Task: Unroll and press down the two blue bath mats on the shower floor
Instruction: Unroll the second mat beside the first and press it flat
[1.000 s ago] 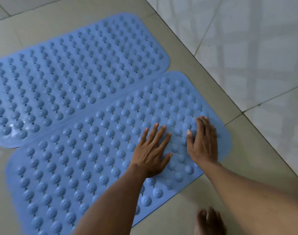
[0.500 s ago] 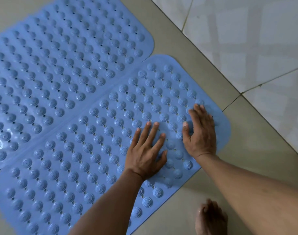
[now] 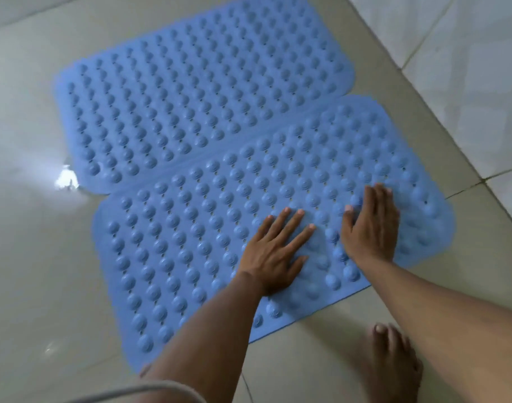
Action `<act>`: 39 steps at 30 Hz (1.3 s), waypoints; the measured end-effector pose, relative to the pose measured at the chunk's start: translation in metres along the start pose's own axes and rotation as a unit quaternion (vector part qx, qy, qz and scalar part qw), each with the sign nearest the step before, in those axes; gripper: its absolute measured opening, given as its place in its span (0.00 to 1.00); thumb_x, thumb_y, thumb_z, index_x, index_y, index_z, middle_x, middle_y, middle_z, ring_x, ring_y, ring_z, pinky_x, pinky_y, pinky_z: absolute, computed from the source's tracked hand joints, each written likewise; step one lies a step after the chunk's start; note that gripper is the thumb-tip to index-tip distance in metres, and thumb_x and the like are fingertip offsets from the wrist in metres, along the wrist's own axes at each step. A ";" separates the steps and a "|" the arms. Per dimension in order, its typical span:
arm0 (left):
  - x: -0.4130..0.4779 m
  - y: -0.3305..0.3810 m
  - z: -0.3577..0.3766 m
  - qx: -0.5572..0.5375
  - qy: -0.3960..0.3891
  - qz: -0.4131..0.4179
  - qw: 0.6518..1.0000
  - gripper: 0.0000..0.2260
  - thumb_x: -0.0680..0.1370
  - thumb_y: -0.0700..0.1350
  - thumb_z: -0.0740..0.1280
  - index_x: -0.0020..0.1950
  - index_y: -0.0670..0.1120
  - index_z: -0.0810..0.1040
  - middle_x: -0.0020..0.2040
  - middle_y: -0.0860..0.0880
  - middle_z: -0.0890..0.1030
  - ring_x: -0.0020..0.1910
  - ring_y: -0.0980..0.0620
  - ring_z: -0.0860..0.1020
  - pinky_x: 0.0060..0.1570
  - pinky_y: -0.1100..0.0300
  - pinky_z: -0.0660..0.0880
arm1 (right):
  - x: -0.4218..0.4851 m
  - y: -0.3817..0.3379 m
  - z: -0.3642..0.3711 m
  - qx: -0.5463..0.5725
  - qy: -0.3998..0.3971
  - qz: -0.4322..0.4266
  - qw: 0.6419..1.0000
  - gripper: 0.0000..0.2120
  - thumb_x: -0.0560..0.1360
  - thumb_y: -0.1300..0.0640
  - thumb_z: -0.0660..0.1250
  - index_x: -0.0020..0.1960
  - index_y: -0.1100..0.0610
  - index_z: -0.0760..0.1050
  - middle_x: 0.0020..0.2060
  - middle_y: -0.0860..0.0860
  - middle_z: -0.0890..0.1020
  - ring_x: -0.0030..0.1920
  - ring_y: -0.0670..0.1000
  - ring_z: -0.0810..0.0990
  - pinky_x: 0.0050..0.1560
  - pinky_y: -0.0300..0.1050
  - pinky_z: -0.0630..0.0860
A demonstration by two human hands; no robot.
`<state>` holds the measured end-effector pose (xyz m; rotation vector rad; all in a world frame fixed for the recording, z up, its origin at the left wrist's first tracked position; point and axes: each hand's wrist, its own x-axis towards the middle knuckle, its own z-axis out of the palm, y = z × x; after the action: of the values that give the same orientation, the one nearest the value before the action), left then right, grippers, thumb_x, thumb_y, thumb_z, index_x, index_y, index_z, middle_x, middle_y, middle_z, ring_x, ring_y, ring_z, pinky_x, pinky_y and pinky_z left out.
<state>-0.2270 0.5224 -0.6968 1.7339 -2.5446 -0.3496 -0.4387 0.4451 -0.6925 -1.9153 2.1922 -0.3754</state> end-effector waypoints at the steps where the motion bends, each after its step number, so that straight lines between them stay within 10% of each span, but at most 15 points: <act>1: -0.022 -0.012 0.000 0.002 -0.005 -0.016 1.000 0.29 0.83 0.60 0.55 0.83 0.56 0.53 0.84 0.50 0.51 0.83 0.47 0.46 0.80 0.45 0.48 | -0.011 -0.012 0.004 -0.007 -0.012 -0.042 0.999 0.29 0.79 0.48 0.55 0.76 0.62 0.66 0.77 0.62 0.66 0.79 0.63 0.60 0.74 0.68 0.58; 9: -0.154 -0.068 -0.008 0.017 0.016 -0.201 0.979 0.29 0.83 0.61 0.54 0.83 0.53 0.56 0.84 0.50 0.53 0.82 0.45 0.53 0.77 0.42 0.53 | -0.082 -0.093 0.040 -0.021 -0.045 -0.234 0.971 0.28 0.77 0.51 0.57 0.74 0.62 0.69 0.76 0.62 0.67 0.79 0.63 0.61 0.75 0.71 0.52; 16: -0.224 -0.075 -0.005 -0.011 0.021 -0.270 0.963 0.28 0.83 0.59 0.53 0.83 0.54 0.57 0.84 0.50 0.54 0.82 0.46 0.52 0.77 0.41 0.56 | -0.134 -0.155 0.058 0.051 -0.123 -0.554 0.822 0.23 0.77 0.51 0.61 0.70 0.55 0.77 0.74 0.58 0.72 0.76 0.61 0.68 0.74 0.64 0.64; 39: -0.215 -0.085 -0.016 0.032 0.149 -0.230 0.961 0.16 0.81 0.49 0.63 0.63 0.45 0.83 0.72 0.42 0.76 0.71 0.39 0.74 0.64 0.44 0.74 | -0.130 -0.156 0.061 0.050 -0.119 -0.591 0.796 0.21 0.79 0.51 0.64 0.68 0.58 0.78 0.74 0.56 0.73 0.76 0.58 0.69 0.71 0.60 0.69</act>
<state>-0.0669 0.6886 -0.6788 2.2002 -1.9555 -0.0121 -0.2547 0.5505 -0.7017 -2.8099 0.5493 -0.3549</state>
